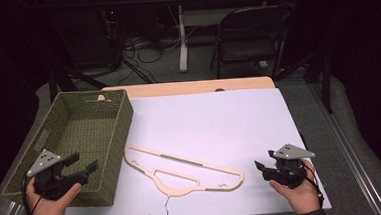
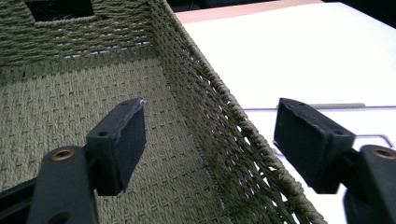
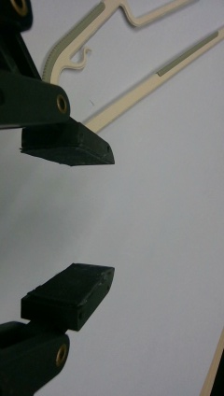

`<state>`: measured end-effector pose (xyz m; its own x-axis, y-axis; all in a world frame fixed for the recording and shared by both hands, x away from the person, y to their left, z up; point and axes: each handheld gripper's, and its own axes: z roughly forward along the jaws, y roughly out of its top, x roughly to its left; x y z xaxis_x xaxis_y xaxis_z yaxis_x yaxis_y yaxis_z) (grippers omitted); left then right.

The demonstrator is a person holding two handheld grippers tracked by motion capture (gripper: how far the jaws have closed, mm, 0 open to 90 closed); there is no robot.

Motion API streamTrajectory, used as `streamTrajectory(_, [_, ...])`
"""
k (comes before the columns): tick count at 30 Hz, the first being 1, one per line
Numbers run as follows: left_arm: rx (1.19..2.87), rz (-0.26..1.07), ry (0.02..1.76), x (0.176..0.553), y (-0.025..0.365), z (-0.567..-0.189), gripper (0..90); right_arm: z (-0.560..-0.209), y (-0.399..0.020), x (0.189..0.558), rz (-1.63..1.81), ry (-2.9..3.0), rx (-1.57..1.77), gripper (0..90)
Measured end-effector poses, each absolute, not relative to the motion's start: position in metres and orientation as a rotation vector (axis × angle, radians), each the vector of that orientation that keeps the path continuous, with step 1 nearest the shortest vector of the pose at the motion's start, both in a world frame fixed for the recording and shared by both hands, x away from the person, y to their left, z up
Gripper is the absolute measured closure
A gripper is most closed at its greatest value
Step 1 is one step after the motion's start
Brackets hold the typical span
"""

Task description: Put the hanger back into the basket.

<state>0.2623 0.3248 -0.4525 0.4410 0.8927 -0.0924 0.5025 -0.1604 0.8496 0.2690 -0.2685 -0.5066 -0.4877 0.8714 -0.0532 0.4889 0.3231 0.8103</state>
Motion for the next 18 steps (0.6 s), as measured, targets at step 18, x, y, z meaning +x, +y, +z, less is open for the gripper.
streamTrajectory(18, [1.819, 0.565, 1.208, 0.259, 0.325, -0.449, 31.6, -0.493, -0.246, 0.281, 0.898, 2.358, 1.137, 45.4])
